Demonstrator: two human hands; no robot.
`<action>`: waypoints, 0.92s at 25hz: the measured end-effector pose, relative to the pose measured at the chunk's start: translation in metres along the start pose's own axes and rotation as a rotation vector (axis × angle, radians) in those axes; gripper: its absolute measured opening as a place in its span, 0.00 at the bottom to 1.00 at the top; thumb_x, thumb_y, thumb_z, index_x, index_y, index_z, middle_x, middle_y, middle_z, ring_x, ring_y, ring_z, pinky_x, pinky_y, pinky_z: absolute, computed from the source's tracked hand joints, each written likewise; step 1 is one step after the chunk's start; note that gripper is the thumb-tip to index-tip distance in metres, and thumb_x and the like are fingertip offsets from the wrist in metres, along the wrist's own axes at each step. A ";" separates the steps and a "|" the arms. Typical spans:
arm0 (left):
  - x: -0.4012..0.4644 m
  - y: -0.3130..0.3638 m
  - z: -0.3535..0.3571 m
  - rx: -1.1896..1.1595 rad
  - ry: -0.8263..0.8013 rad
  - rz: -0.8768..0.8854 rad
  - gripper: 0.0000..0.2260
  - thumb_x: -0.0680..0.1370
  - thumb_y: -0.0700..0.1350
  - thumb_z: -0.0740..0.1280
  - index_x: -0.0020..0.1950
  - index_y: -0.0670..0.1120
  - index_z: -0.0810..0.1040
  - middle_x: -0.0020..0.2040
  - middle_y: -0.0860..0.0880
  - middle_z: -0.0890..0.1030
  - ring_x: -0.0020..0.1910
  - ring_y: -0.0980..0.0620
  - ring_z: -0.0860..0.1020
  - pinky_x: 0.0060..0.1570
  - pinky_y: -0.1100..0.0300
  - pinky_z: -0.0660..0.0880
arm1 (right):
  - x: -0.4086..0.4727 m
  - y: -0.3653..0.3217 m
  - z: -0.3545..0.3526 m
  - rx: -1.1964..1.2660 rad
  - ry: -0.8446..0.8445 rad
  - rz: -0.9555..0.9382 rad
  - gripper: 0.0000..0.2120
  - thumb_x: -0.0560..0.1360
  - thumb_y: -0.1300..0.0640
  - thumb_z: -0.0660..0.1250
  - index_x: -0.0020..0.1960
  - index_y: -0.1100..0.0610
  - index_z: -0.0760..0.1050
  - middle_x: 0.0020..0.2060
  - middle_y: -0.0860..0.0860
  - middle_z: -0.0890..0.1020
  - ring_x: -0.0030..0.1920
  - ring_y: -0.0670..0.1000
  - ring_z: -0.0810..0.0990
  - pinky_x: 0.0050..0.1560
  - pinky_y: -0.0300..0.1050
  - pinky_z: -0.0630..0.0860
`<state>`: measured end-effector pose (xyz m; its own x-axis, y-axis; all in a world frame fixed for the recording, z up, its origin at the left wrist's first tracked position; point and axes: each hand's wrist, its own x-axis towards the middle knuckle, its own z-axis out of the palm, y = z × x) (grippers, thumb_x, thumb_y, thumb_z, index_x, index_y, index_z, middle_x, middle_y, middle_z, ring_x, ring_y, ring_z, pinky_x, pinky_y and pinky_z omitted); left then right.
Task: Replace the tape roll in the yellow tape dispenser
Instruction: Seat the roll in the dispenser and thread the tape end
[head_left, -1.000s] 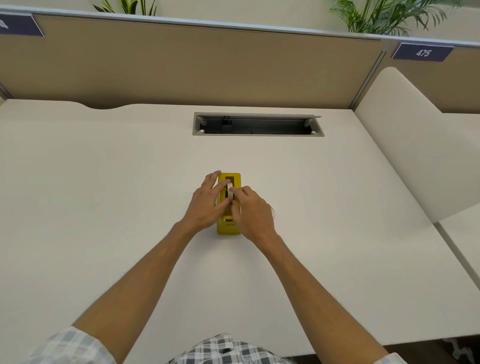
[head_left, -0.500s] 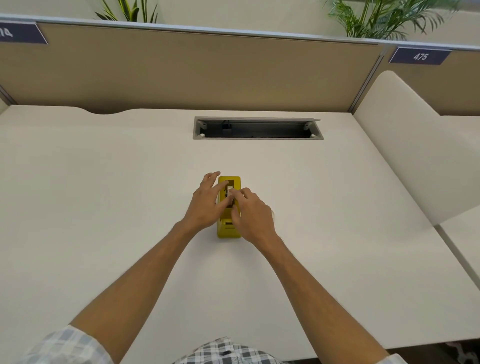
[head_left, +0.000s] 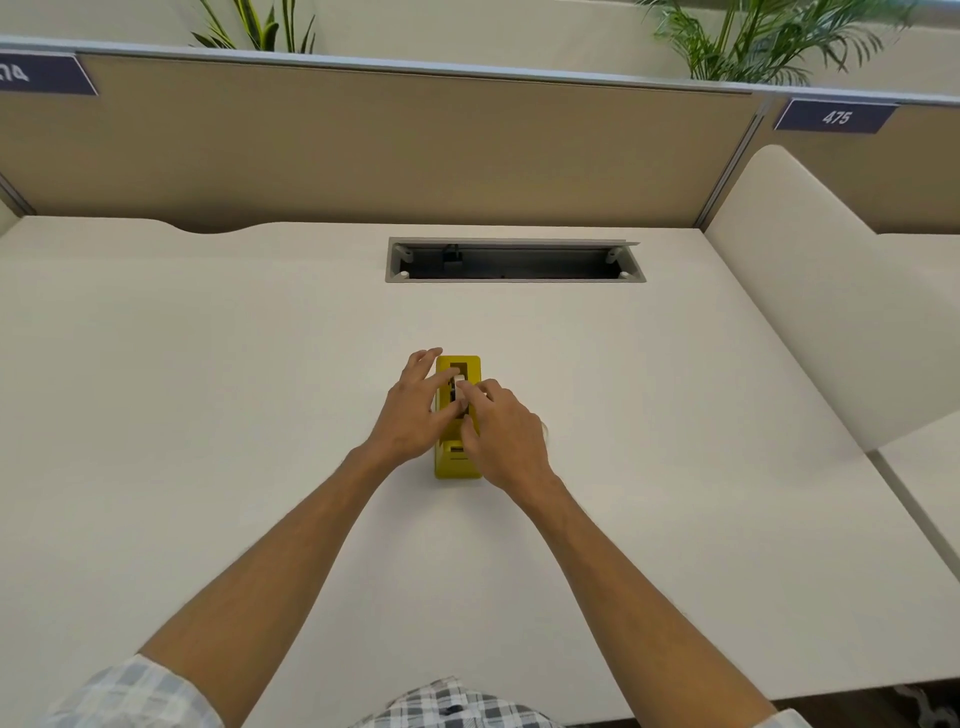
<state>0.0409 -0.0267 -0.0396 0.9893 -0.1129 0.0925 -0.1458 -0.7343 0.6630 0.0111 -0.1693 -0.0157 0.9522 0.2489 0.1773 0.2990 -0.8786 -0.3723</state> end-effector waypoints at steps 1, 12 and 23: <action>0.000 -0.001 0.001 -0.001 -0.003 0.000 0.22 0.78 0.52 0.65 0.71 0.49 0.70 0.78 0.49 0.60 0.78 0.50 0.53 0.72 0.45 0.58 | 0.000 0.000 0.000 -0.006 -0.002 -0.003 0.18 0.79 0.57 0.60 0.69 0.54 0.69 0.56 0.52 0.78 0.51 0.55 0.78 0.41 0.50 0.77; -0.002 -0.001 0.000 -0.019 0.035 -0.005 0.22 0.78 0.53 0.65 0.71 0.48 0.71 0.76 0.49 0.63 0.77 0.50 0.55 0.72 0.46 0.59 | 0.001 0.002 0.003 -0.010 0.002 -0.004 0.17 0.78 0.56 0.61 0.67 0.53 0.69 0.55 0.51 0.77 0.50 0.54 0.78 0.39 0.47 0.75; -0.001 0.003 -0.002 -0.051 0.076 0.021 0.21 0.78 0.49 0.66 0.69 0.46 0.71 0.74 0.48 0.67 0.76 0.50 0.57 0.71 0.47 0.61 | 0.002 0.002 0.004 -0.012 -0.002 -0.005 0.20 0.78 0.56 0.61 0.69 0.53 0.68 0.56 0.51 0.77 0.51 0.54 0.78 0.38 0.46 0.72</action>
<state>0.0397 -0.0271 -0.0358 0.9840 -0.0756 0.1614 -0.1679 -0.6969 0.6973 0.0137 -0.1691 -0.0203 0.9508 0.2540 0.1777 0.3030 -0.8820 -0.3609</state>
